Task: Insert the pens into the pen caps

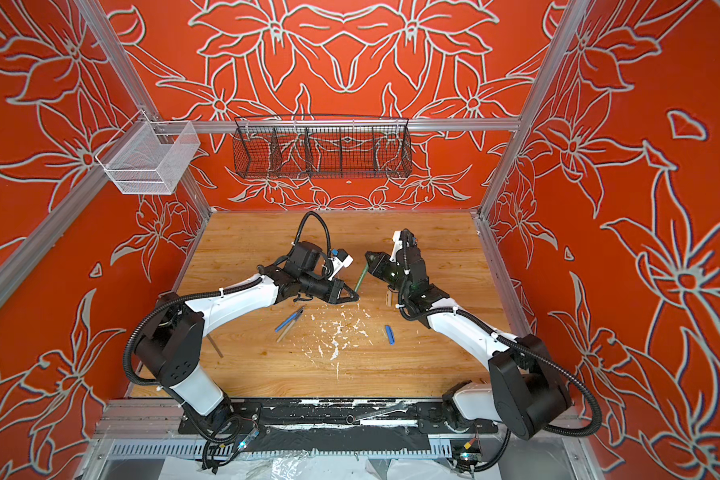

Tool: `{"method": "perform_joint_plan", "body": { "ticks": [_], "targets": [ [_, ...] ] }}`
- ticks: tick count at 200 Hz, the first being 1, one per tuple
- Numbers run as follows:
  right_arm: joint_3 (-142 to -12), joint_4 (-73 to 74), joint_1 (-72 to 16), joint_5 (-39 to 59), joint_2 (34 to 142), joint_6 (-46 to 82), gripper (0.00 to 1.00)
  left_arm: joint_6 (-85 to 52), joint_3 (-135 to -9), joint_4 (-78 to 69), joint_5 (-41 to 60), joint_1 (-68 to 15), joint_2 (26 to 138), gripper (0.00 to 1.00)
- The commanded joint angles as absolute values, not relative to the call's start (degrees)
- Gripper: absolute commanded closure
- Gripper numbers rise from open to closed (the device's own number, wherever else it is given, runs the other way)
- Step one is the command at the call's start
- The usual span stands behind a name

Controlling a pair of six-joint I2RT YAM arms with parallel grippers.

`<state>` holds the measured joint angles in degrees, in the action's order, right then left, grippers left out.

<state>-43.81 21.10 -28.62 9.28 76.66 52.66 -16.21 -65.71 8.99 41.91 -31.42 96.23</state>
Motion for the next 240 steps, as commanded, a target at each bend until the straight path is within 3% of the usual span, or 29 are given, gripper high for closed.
{"method": "perform_joint_plan", "body": {
  "ticks": [1, 93, 111, 166, 176, 188, 195, 215, 240],
  "targets": [
    [-41.17, 10.98, -36.71, 22.61, 78.88, 55.45, 1.0, -20.11, -73.99, -3.9, 30.1, -25.64, 97.38, 1.0],
    [-40.14, 10.73, -40.7, 19.8, 76.8, 57.84, 1.0, -22.62, -79.64, -7.4, 30.06, -21.27, 100.29, 1.0],
    [-40.01, 8.25, -40.44, 15.46, 74.47, 57.32, 1.0, -22.63, -79.8, -7.13, 33.39, -21.42, 100.43, 1.0],
    [-43.78, 7.45, -29.64, 18.21, 72.81, 52.81, 1.0, -16.98, -64.93, 1.08, 39.24, -24.08, 89.74, 1.0],
    [-45.4, 7.04, -29.02, 19.23, 73.18, 51.78, 1.0, -15.61, -61.5, 2.61, 39.2, -25.4, 87.13, 0.86],
    [-46.88, 7.33, -28.72, 20.42, 73.79, 51.44, 1.0, -14.0, -58.1, 4.64, 37.81, -27.99, 84.48, 0.6],
    [-47.56, 7.63, -28.5, 20.94, 74.13, 51.45, 1.0, -12.93, -56.46, 5.52, 36.99, -29.66, 83.23, 0.52],
    [-49.4, 7.79, -28.3, 22.01, 74.64, 51.17, 1.0, -12.64, -52.64, 5.35, 34.42, -33.74, 81.57, 0.44],
    [-50.4, 8.7, -28.3, 23.01, 74.94, 51.59, 1.0, -14.62, -50.12, 2.44, 34.98, -34.66, 82.04, 0.43]
  ]
}}
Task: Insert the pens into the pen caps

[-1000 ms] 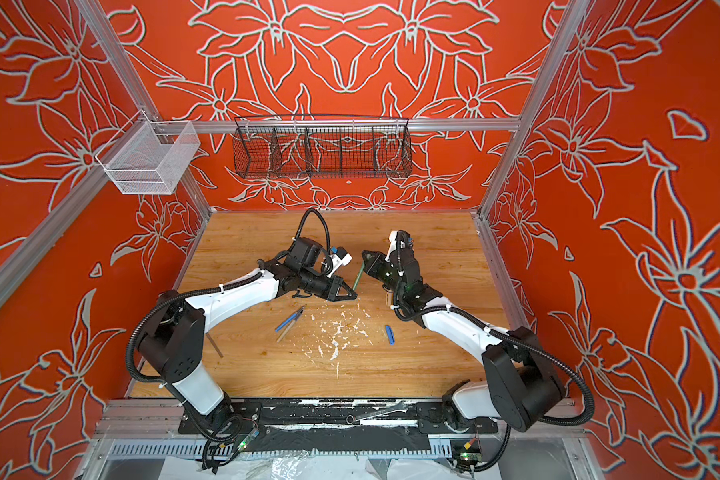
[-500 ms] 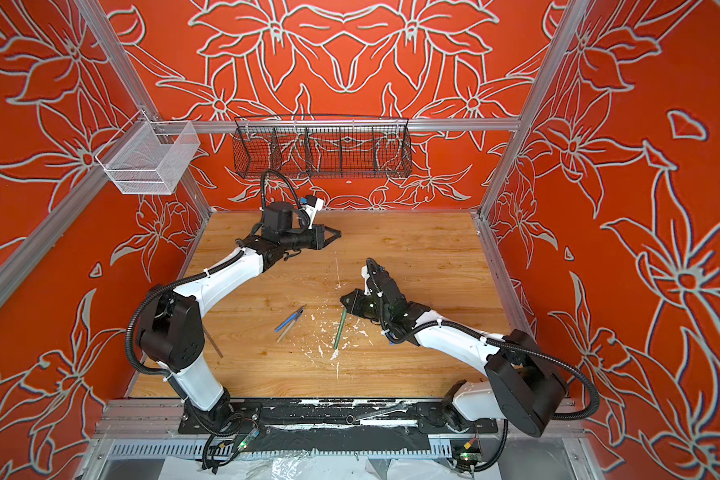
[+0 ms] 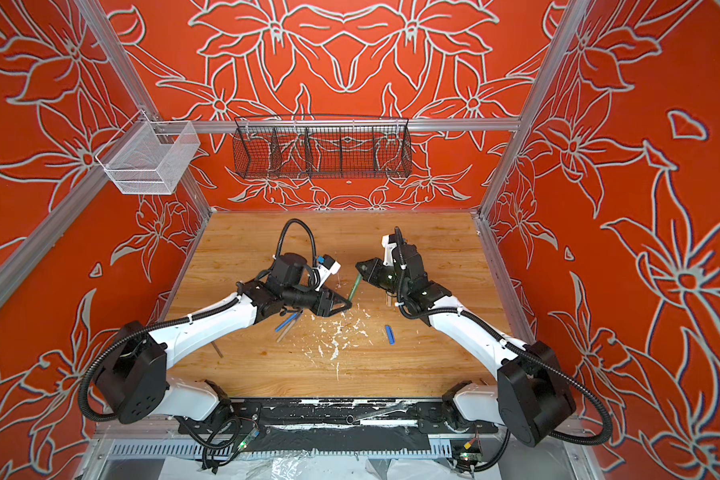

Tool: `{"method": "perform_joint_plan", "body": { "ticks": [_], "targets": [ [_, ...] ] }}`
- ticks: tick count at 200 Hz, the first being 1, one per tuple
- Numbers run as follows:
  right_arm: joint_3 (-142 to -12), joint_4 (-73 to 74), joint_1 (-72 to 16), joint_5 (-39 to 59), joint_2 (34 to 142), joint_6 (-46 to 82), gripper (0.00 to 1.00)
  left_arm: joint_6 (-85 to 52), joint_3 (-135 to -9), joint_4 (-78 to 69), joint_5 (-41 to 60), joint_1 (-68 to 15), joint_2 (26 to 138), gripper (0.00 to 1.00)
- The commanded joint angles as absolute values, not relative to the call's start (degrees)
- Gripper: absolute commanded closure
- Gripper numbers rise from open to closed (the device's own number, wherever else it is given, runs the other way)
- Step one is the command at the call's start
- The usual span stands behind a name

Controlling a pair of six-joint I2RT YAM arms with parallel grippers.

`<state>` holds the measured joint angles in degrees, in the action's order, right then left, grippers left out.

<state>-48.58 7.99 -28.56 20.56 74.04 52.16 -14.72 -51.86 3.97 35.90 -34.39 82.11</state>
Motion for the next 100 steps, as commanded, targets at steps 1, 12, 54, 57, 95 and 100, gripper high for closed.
{"method": "perform_joint_plan", "body": {
  "ticks": [1, 12, 54, 57, 95, 100],
  "targets": [
    [-50.42, 8.7, -28.3, 23.02, 74.91, 51.64, 1.0, -14.65, -50.11, 2.36, 34.98, -34.69, 82.02, 0.43],
    [-50.45, 8.65, -28.3, 22.83, 74.88, 51.71, 1.0, -14.97, -50.02, 1.97, 34.98, -35.05, 82.18, 0.43],
    [-50.45, 8.54, -28.3, 22.77, 74.09, 51.7, 1.0, -15.82, -50.98, 1.32, 35.24, -35.77, 83.3, 0.59],
    [-50.42, 8.53, -28.26, 22.75, 74.1, 51.68, 1.0, -15.94, -51.02, 1.32, 35.2, -35.77, 83.37, 0.61],
    [-49.22, 9.45, -28.3, 22.39, 73.88, 52.25, 1.0, -16.92, -52.08, 0.88, 35.69, -35.86, 84.39, 0.91],
    [-49.14, 9.5, -28.31, 22.3, 73.81, 52.15, 1.0, -17.05, -52.04, 0.84, 35.6, -35.86, 84.49, 0.95]
  ]
}}
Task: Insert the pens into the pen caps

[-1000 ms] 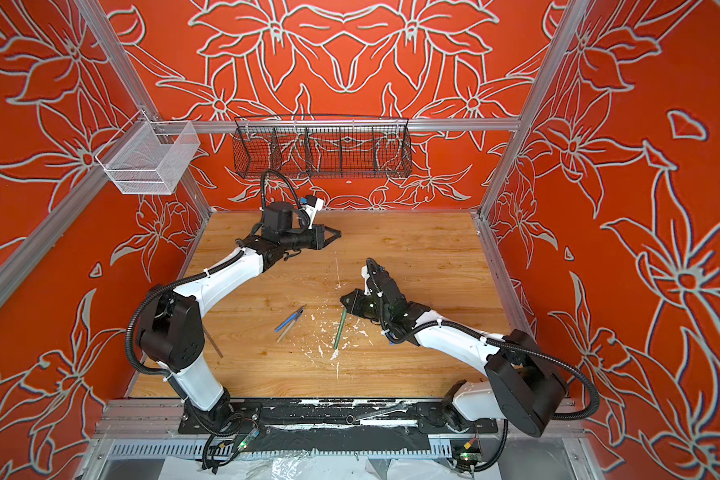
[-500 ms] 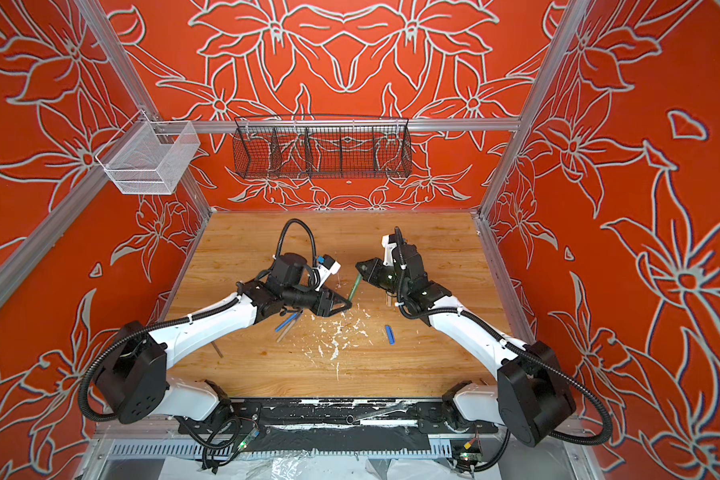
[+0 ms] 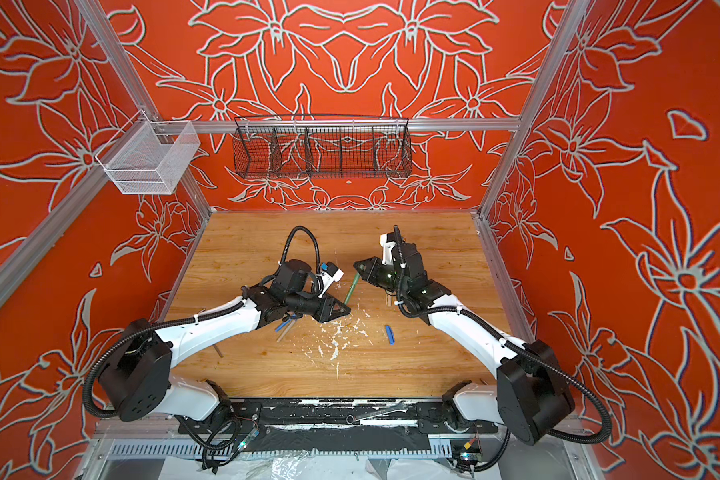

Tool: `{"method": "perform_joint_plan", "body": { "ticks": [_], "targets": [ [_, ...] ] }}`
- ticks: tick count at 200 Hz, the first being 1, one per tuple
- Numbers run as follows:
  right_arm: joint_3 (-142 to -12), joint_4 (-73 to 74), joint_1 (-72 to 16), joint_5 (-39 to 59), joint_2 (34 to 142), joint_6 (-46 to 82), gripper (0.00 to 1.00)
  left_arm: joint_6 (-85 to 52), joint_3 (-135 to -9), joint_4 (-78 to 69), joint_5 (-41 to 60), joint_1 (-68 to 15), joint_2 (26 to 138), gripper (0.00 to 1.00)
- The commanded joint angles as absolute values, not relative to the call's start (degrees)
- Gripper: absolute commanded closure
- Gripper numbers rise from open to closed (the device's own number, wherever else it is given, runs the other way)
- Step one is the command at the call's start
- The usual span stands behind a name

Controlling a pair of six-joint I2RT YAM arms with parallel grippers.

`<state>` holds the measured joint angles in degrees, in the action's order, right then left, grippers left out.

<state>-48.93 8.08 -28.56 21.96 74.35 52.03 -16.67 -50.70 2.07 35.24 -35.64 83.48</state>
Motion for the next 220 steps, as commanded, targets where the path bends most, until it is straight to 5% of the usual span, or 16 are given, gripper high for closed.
{"method": "perform_joint_plan", "body": {
  "ticks": [1, 48, 71, 99, 220],
  "targets": [
    [-49.09, 9.5, -28.31, 22.31, 73.82, 52.13, 1.0, -17.05, -52.08, 0.81, 35.6, -35.86, 84.56, 0.96],
    [-48.84, 6.97, -28.3, 21.65, 71.64, 48.84, 1.0, -17.63, -53.9, 3.27, 32.07, -35.86, 85.71, 1.0],
    [-51.95, -2.22, -28.21, 18.2, 69.01, 42.99, 0.67, -17.32, -54.32, 3.98, 31.79, -35.86, 86.72, 1.0],
    [-54.59, -8.26, -26.96, 16.08, 66.16, 39.37, 0.53, -16.41, -53.41, 3.83, 31.3, -36.03, 86.86, 1.0],
    [-58.71, -13.85, -25.66, 21.71, 72.5, 36.22, 0.45, -13.64, -51.8, 3.46, 28.39, -38.03, 84.1, 1.0]
  ]
}}
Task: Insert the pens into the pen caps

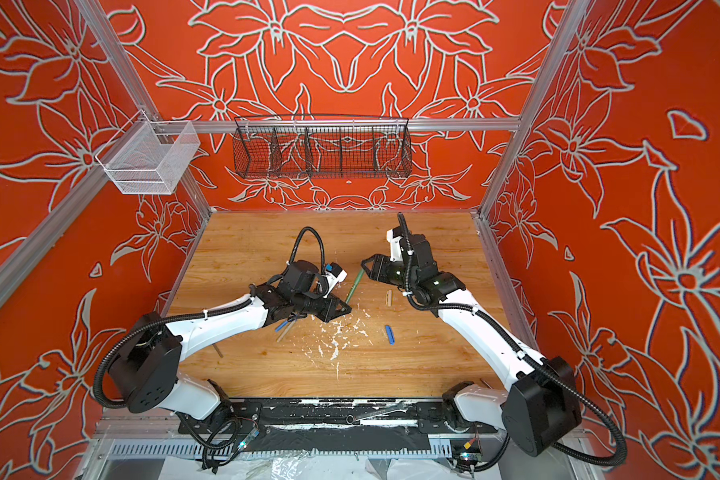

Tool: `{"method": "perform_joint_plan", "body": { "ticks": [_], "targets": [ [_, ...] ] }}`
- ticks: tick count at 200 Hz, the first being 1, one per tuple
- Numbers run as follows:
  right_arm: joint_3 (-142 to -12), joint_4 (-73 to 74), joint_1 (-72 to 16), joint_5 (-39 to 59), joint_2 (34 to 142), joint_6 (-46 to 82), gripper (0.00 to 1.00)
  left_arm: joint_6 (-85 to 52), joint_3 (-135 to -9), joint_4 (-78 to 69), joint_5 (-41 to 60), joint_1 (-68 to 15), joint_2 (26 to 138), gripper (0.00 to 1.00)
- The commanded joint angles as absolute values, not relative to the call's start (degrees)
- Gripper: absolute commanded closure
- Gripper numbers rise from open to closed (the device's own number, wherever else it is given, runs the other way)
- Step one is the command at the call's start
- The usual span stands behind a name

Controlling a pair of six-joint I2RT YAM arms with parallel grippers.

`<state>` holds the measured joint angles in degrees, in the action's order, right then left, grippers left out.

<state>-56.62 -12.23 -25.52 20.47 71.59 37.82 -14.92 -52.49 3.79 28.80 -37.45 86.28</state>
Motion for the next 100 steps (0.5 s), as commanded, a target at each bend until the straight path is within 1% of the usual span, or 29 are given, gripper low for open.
{"method": "perform_joint_plan", "body": {
  "ticks": [1, 51, 100],
  "targets": [
    [-58.71, -13.87, -25.66, 21.75, 72.55, 36.26, 0.45, -13.68, -51.83, 3.53, 28.39, -38.05, 84.06, 1.0],
    [-58.61, -11.04, -25.91, 24.43, 75.5, 36.92, 0.45, -13.14, -52.0, 4.58, 28.19, -38.41, 83.52, 1.0],
    [-59.05, -8.91, -26.08, 25.18, 76.94, 37.46, 0.47, -12.82, -51.98, 4.83, 28.18, -38.76, 83.66, 1.0]
  ]
}}
